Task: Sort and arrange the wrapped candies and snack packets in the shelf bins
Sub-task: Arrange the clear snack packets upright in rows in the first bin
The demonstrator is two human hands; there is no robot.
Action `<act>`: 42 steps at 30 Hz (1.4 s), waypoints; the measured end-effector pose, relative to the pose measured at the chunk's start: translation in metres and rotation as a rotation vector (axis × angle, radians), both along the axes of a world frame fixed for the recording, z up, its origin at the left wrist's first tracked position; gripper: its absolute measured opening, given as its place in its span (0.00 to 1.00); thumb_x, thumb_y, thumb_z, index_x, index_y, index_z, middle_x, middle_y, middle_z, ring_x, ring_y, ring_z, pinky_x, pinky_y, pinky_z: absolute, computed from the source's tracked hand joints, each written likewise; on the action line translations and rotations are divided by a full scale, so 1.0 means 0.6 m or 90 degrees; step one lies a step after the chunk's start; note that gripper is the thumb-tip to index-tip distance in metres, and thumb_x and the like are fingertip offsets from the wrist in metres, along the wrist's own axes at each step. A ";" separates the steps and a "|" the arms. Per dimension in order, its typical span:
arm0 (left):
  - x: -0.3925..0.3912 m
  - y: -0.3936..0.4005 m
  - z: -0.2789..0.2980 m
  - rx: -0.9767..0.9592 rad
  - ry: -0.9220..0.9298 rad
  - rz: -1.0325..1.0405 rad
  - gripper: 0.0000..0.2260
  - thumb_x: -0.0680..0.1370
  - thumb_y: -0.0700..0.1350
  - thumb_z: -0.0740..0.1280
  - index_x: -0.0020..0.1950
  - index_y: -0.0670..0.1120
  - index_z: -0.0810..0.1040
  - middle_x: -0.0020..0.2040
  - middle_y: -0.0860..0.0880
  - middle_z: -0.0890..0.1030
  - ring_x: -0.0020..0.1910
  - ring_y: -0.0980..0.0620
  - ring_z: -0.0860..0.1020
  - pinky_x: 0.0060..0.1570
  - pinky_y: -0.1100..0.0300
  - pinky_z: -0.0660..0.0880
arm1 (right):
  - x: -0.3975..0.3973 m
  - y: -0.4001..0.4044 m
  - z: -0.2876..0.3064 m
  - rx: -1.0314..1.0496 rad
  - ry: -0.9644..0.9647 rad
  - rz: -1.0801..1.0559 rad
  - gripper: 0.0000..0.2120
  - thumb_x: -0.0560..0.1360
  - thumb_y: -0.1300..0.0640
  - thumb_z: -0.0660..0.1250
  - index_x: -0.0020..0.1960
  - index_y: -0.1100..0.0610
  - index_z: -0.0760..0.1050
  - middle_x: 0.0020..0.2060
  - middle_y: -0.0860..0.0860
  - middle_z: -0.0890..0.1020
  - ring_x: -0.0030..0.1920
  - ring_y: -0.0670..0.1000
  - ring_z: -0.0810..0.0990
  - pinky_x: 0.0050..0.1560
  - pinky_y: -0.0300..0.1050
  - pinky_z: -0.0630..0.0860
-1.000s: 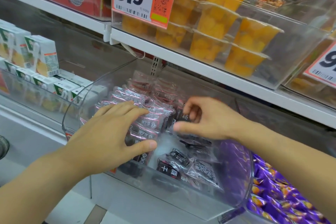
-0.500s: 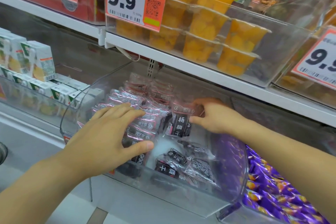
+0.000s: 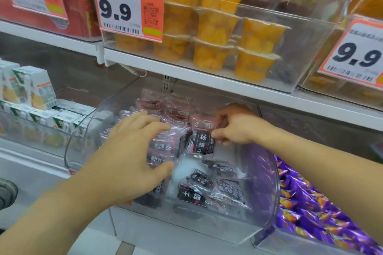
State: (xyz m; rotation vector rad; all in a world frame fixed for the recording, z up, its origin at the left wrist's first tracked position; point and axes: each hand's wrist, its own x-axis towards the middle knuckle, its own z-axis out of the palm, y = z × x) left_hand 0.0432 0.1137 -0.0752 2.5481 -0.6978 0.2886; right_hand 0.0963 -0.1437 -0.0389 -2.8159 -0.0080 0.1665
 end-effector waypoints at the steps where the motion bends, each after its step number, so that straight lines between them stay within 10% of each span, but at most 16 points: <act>1: -0.005 -0.018 0.011 -0.020 -0.042 -0.013 0.29 0.67 0.61 0.69 0.68 0.58 0.72 0.64 0.61 0.71 0.67 0.59 0.66 0.70 0.58 0.62 | 0.000 -0.004 0.000 0.072 0.021 -0.011 0.09 0.74 0.54 0.75 0.43 0.55 0.75 0.36 0.51 0.86 0.38 0.50 0.86 0.46 0.47 0.83; 6: -0.011 -0.114 0.027 -0.029 0.118 -0.120 0.13 0.75 0.51 0.70 0.60 0.55 0.79 0.49 0.62 0.78 0.46 0.64 0.75 0.54 0.66 0.74 | -0.005 -0.024 0.006 -0.077 -0.009 0.057 0.15 0.71 0.46 0.76 0.47 0.51 0.73 0.45 0.49 0.83 0.46 0.50 0.81 0.50 0.45 0.78; 11: 0.036 -0.168 0.011 0.219 0.207 -0.145 0.29 0.68 0.58 0.78 0.66 0.50 0.77 0.62 0.52 0.80 0.60 0.50 0.77 0.58 0.56 0.75 | -0.012 -0.024 0.013 -0.042 0.044 0.108 0.12 0.71 0.44 0.76 0.46 0.51 0.81 0.41 0.45 0.85 0.44 0.48 0.83 0.47 0.42 0.77; 15: 0.038 -0.188 0.014 0.237 0.236 -0.186 0.22 0.72 0.52 0.76 0.64 0.50 0.80 0.57 0.51 0.82 0.53 0.52 0.77 0.56 0.57 0.75 | -0.011 -0.027 0.019 0.002 0.089 0.105 0.17 0.75 0.41 0.70 0.45 0.56 0.84 0.38 0.48 0.87 0.41 0.46 0.86 0.52 0.44 0.81; 25: 0.070 -0.140 0.034 0.145 0.105 0.001 0.11 0.79 0.39 0.63 0.54 0.46 0.84 0.47 0.45 0.86 0.39 0.49 0.81 0.49 0.52 0.81 | 0.006 -0.026 0.006 -0.210 0.045 0.135 0.12 0.79 0.54 0.65 0.46 0.62 0.79 0.35 0.54 0.79 0.41 0.57 0.79 0.43 0.43 0.77; 42: 0.100 -0.144 0.018 0.246 -0.085 0.035 0.12 0.77 0.51 0.71 0.59 0.52 0.79 0.53 0.52 0.81 0.55 0.49 0.76 0.58 0.55 0.65 | 0.018 -0.023 0.006 0.019 -0.036 0.051 0.02 0.76 0.54 0.71 0.47 0.49 0.78 0.39 0.45 0.83 0.40 0.47 0.82 0.34 0.34 0.70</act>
